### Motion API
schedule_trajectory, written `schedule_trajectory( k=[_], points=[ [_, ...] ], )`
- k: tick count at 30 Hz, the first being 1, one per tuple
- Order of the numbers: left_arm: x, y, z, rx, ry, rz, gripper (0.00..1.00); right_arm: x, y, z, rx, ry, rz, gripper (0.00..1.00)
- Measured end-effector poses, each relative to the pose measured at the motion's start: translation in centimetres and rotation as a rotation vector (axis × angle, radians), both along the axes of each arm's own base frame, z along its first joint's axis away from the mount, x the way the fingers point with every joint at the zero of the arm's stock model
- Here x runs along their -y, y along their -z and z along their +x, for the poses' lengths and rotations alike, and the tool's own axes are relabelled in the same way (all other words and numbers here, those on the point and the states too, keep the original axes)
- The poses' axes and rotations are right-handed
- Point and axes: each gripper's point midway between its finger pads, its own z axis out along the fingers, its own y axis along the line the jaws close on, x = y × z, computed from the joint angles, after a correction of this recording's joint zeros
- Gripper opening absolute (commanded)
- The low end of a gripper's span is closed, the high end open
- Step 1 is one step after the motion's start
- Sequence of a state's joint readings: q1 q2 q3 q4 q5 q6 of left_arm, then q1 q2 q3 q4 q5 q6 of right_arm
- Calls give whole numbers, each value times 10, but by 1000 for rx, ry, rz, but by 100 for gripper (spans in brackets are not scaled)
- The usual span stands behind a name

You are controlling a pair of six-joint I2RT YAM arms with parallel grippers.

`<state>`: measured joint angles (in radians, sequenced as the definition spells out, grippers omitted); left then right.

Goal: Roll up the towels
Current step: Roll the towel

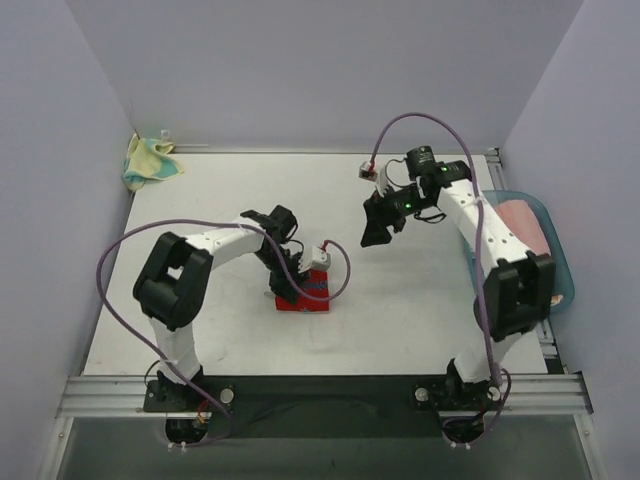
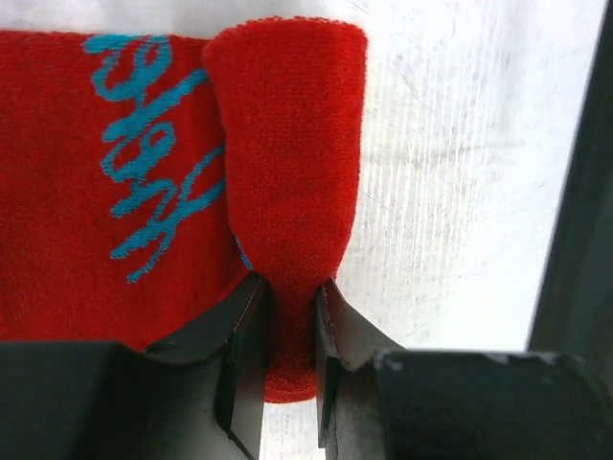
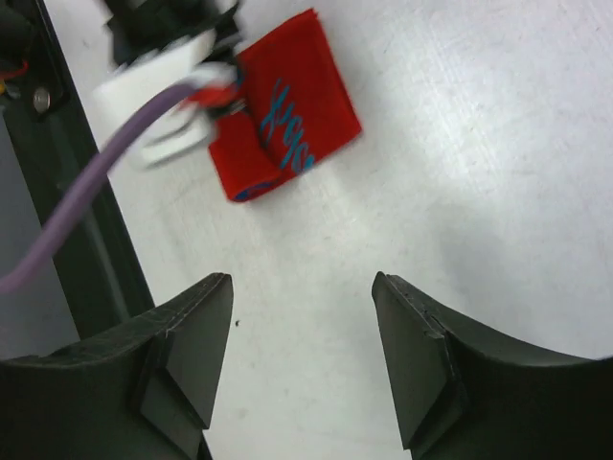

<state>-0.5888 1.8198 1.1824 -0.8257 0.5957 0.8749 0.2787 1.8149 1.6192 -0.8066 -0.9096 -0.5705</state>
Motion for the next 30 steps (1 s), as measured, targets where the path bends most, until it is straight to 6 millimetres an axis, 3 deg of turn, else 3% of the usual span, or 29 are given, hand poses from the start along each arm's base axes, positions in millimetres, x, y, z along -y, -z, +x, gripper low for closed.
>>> schedule_trajectory(
  k=[5,9,14,17,22,30],
  points=[
    [-1,2,13,-245,-104,-9,8,12,-24,-52,148,1,-38,60],
    [-1,5,19,-433,-166,0,8,10,-13,-92,225,-54,-111,54],
    [-1,6,20,-602,-207,17,11,-21,4,-130,327,-225,-209,55],
    [0,6,20,-662,-216,30,14,-44,19,-133,398,-303,-275,60],
    [0,6,18,-706,-221,42,17,-91,66,-119,501,-407,-376,61],
    [-1,6,16,-731,-223,42,20,-129,121,-105,706,-532,-462,59]
  ],
)
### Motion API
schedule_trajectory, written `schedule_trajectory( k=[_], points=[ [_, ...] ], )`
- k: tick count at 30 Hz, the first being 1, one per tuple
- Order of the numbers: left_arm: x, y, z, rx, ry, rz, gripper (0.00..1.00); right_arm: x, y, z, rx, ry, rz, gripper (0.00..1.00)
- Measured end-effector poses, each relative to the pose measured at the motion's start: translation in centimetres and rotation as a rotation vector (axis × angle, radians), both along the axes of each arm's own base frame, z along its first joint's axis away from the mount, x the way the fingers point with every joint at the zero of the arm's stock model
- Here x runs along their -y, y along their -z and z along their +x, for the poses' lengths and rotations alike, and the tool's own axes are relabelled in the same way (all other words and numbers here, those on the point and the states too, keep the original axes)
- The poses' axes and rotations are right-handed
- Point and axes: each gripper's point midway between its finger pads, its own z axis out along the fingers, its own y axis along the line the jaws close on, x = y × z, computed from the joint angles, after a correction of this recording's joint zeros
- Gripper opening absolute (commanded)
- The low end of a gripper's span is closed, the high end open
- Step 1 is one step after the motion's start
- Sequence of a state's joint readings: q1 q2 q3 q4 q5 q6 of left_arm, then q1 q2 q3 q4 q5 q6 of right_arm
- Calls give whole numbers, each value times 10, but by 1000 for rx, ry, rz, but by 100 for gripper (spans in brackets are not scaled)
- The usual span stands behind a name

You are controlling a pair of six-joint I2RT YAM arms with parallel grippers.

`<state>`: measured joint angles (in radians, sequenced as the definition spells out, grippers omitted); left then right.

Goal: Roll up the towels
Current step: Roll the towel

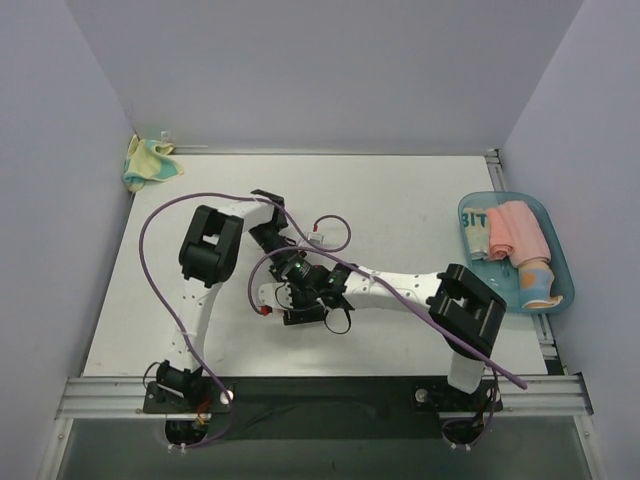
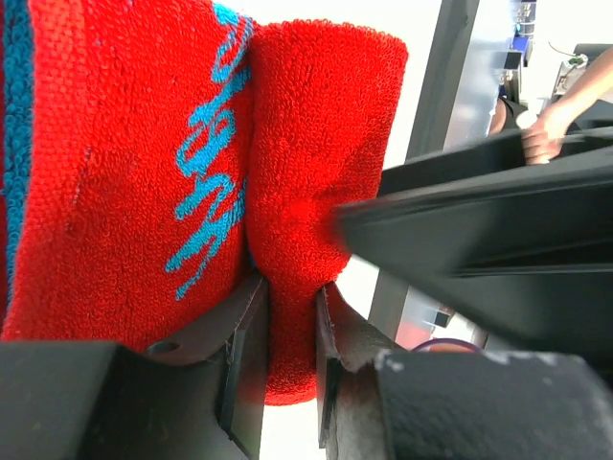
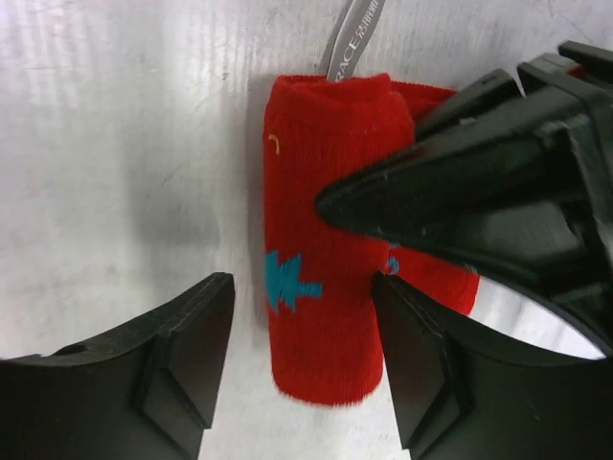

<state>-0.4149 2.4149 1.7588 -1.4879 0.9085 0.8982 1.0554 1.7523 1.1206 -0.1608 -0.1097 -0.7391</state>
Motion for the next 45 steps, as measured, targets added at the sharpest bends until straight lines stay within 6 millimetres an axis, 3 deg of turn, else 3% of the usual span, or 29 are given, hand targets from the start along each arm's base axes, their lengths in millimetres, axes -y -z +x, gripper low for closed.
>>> schedule_trajectory(
  k=[1,4,7,8,9,14,19,25,29,32,37,40,45],
  points=[
    [0,0,0,-3,-1,0,20,-2,7,2,16,-7,-11,57],
    [-1,1,0,-12,-8,-1,21,-6,23,14,68,-15,-38,37],
    [-2,1,1,-16,-16,-1,24,-9,25,20,92,-16,-34,17],
    [-3,1,2,-17,-20,0,25,-9,25,21,96,-19,-32,6],
    [-4,1,2,-21,-26,0,30,-9,25,22,93,-21,-29,2],
    [-10,-3,5,-33,-89,-37,47,-13,22,23,-79,-15,42,0],
    [-34,-18,28,58,-202,-100,50,-17,20,27,-315,13,91,0],
    [-104,-52,80,220,-464,-161,54,-17,20,21,-553,49,109,0],
    [-155,-76,95,366,-621,-172,56,-15,20,17,-738,90,116,0],
    [-162,-93,81,502,-627,-169,57,-15,21,19,-869,122,120,0],
    [-137,-111,37,772,-498,-169,62,-17,22,24,-1071,177,121,0],
    [-122,-103,6,933,-369,-158,68,-16,19,23,-1176,206,117,0],
    [-88,-72,-40,1171,-74,-174,73,-12,21,16,-1282,233,84,0]
  ],
)
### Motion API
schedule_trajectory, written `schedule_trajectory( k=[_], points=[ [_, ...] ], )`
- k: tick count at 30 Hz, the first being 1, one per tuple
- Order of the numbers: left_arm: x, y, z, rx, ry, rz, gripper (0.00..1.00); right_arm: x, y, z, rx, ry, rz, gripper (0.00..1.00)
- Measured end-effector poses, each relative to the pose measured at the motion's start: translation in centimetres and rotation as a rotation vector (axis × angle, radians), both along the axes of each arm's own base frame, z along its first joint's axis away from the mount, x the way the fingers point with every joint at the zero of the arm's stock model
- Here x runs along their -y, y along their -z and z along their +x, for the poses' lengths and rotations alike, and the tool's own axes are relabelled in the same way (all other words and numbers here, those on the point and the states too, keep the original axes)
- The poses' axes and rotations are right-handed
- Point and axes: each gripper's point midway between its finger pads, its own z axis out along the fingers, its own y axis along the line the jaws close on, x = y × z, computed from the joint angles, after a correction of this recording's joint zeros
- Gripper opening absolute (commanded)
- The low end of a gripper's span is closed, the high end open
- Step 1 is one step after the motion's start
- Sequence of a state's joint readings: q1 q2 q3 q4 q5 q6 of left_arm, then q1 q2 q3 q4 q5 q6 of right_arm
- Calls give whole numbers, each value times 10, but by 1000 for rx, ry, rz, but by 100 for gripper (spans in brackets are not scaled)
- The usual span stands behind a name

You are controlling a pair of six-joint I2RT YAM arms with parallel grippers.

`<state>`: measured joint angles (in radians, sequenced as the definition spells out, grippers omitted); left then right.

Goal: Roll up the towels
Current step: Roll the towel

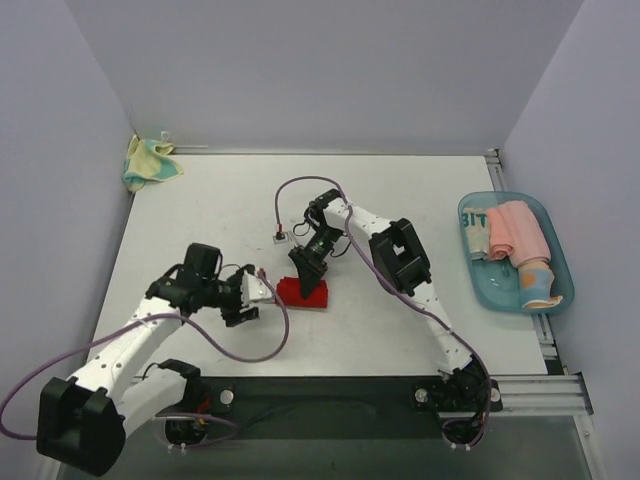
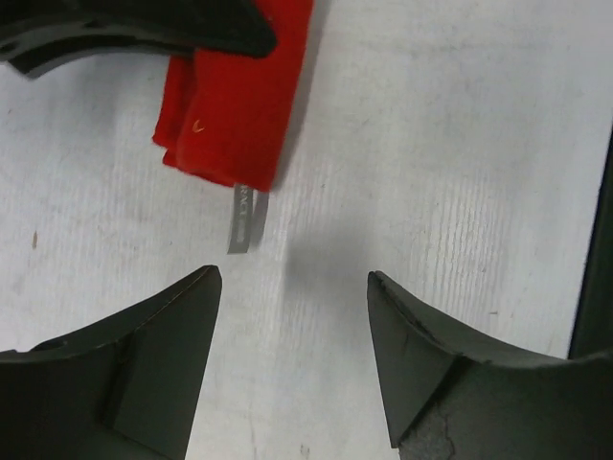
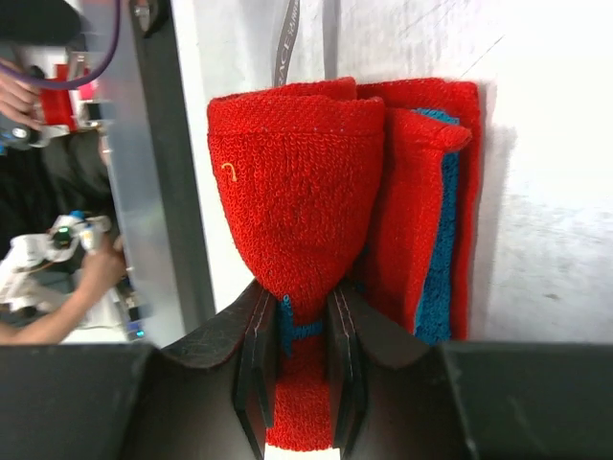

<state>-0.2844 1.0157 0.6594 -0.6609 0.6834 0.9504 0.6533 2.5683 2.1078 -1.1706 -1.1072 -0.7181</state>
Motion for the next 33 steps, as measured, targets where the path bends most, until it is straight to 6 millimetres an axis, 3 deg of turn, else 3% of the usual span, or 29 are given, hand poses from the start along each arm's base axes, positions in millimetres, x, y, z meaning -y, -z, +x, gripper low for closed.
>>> schedule_trajectory(
  k=[6,16,21,22,24,28,33],
  points=[
    [39,31,-12,233,198,135,73,7,0,-12,-80,-11,-31,0],
    [89,42,17,426,254,176,66,10,-1,-15,-82,-27,-32,0],
    [100,54,21,447,253,203,45,12,1,-17,-87,-32,-37,0],
    [100,56,22,449,249,212,35,13,1,-18,-90,-32,-39,0],
    [103,59,24,447,239,223,28,15,3,-19,-98,-30,-43,1],
    [106,57,25,432,239,229,10,21,2,-18,-116,-4,-38,25],
    [107,56,20,353,274,271,3,25,-6,-6,-54,34,-40,37]
  ],
)
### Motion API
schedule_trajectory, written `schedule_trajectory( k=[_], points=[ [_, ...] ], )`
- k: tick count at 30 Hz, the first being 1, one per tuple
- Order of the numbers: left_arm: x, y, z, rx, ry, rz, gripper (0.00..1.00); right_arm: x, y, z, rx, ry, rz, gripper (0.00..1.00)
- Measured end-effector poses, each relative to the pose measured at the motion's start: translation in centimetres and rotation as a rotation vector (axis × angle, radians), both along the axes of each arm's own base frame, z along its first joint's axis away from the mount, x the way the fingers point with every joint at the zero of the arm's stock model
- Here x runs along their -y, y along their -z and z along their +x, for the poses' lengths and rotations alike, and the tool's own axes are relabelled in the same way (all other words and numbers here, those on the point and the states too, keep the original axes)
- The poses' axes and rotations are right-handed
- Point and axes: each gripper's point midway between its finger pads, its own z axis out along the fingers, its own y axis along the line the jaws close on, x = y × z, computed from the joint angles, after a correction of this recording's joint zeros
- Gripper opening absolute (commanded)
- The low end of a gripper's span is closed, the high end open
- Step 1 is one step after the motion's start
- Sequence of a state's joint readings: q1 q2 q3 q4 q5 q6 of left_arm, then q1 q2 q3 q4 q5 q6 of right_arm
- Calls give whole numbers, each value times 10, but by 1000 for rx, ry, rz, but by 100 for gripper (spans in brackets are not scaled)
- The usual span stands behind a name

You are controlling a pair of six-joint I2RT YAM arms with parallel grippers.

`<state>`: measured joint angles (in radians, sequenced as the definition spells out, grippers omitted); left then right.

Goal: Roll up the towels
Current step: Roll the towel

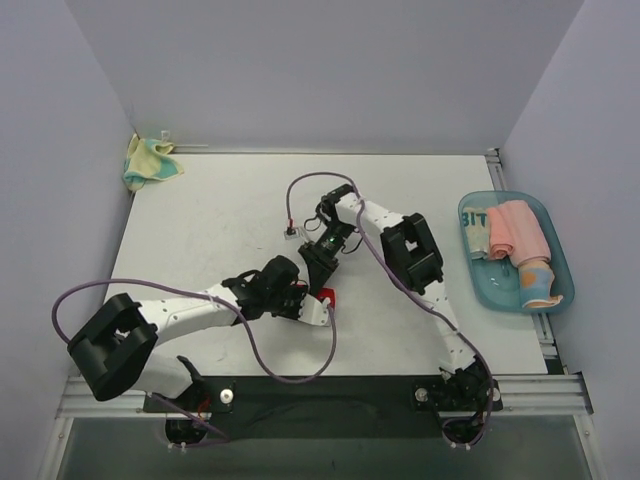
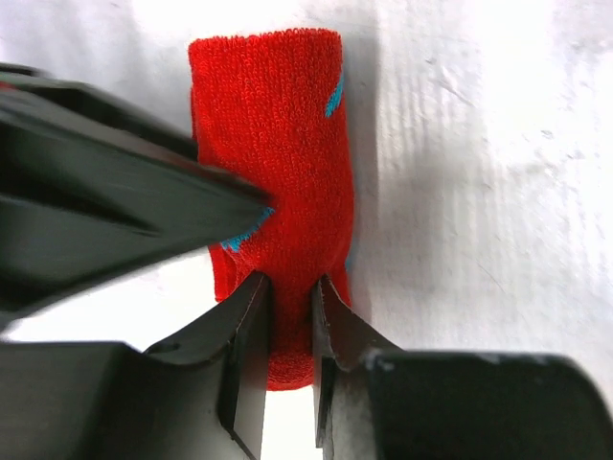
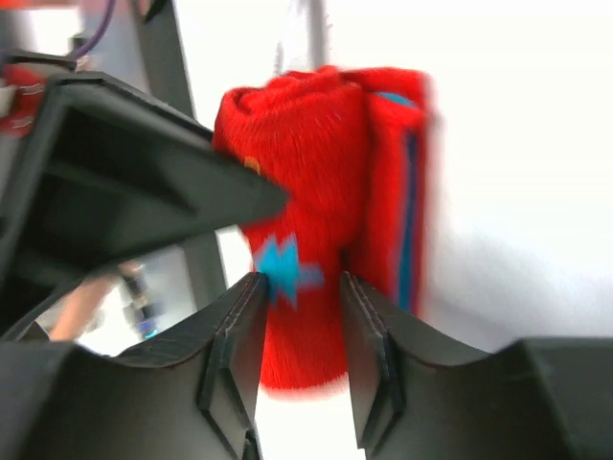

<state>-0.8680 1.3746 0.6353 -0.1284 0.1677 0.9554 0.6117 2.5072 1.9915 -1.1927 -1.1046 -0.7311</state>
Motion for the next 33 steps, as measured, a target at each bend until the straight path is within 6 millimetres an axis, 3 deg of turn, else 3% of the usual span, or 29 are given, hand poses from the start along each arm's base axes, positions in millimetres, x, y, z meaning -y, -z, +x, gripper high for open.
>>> schedule_trajectory(
  k=[3,6,8,11,13,16,22,28,33],
  points=[
    [-4,1,-5,-76,7,47,1,8,-19,26,119,46,12,39],
    [-7,1,-7,-192,5,81,1,26,-59,65,275,144,47,40],
    [-7,0,-4,-275,-5,93,1,43,-87,83,377,214,70,40],
    [-8,0,4,-436,-37,90,1,83,-121,93,521,327,58,39],
    [-9,1,10,-538,-61,82,2,104,-137,85,597,368,29,39],
    [-10,2,18,-701,-97,67,3,120,-147,63,712,383,5,37],
    [-8,7,29,-1018,-175,44,4,129,-155,16,884,336,-25,35],
    [-8,8,30,-1226,-231,35,4,96,-122,-32,1055,87,-69,39],
    [-8,9,17,-1338,-250,51,5,63,-93,-27,1185,-52,-135,44]
  ],
)
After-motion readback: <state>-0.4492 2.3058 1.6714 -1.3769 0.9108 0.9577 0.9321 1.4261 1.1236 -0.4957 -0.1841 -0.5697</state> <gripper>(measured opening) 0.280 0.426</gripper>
